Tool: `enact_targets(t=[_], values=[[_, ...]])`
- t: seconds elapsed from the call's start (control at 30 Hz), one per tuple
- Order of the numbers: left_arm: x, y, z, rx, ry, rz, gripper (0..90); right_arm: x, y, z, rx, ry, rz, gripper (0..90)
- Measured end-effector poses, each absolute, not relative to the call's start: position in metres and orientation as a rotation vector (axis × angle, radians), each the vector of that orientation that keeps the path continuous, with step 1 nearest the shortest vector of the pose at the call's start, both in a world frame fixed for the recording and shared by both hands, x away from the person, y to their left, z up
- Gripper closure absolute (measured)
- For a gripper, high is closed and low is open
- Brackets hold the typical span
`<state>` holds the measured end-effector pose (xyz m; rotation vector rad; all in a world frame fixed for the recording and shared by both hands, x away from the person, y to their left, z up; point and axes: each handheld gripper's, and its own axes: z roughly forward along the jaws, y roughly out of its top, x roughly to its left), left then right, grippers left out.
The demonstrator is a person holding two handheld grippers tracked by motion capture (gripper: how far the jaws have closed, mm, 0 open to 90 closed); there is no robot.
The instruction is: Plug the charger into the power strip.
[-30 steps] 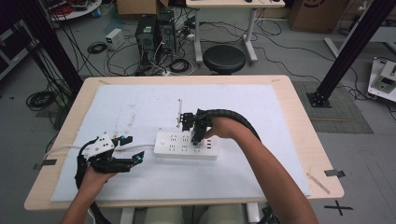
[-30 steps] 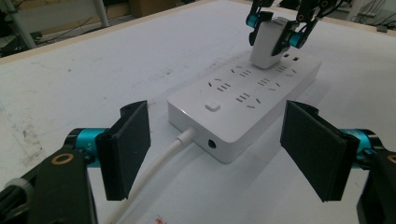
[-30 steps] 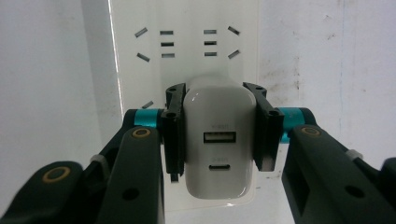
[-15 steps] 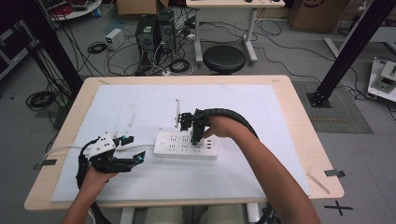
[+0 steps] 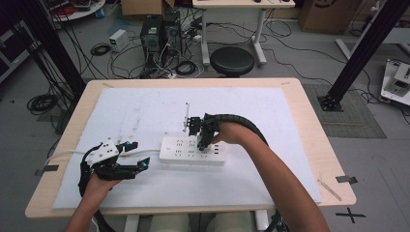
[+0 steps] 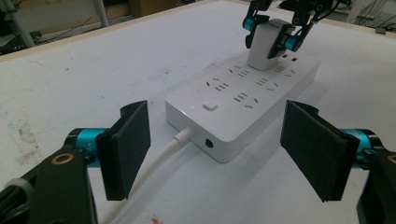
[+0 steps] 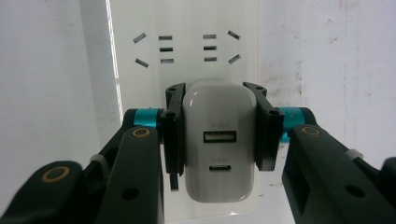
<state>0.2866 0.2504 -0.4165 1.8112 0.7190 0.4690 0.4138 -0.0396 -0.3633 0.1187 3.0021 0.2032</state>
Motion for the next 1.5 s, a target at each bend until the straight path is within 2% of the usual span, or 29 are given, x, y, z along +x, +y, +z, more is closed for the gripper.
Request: enact_targets(t=[0.27,0.47,0.7,0.87,1.1,1.5], values=[[0.287,0.251,-0.416,1.812,0.721,0.474,24.3,0.414,-0.047,-0.364,0.150,3.000,0.303,61.4],[0.287,0.251,-0.416,1.808,0.724,0.476,24.3,0.418,-0.069,-0.355,0.330,2.967,0.505,41.1],[0.287,0.248,-0.415,1.793,0.736,0.489,24.3,0.411,-0.105,-0.346,0.482,2.898,0.759,33.5],[0.288,0.246,-0.413,1.794,0.733,0.491,24.3,0.405,-0.132,-0.346,0.612,2.819,0.929,22.5],[0.287,0.243,-0.415,1.795,0.738,0.487,24.3,0.391,-0.158,-0.344,0.780,2.685,1.037,20.9],[0.288,0.240,-0.413,1.787,0.737,0.491,24.3,0.362,-0.192,-0.345,0.788,2.558,1.096,20.6]])
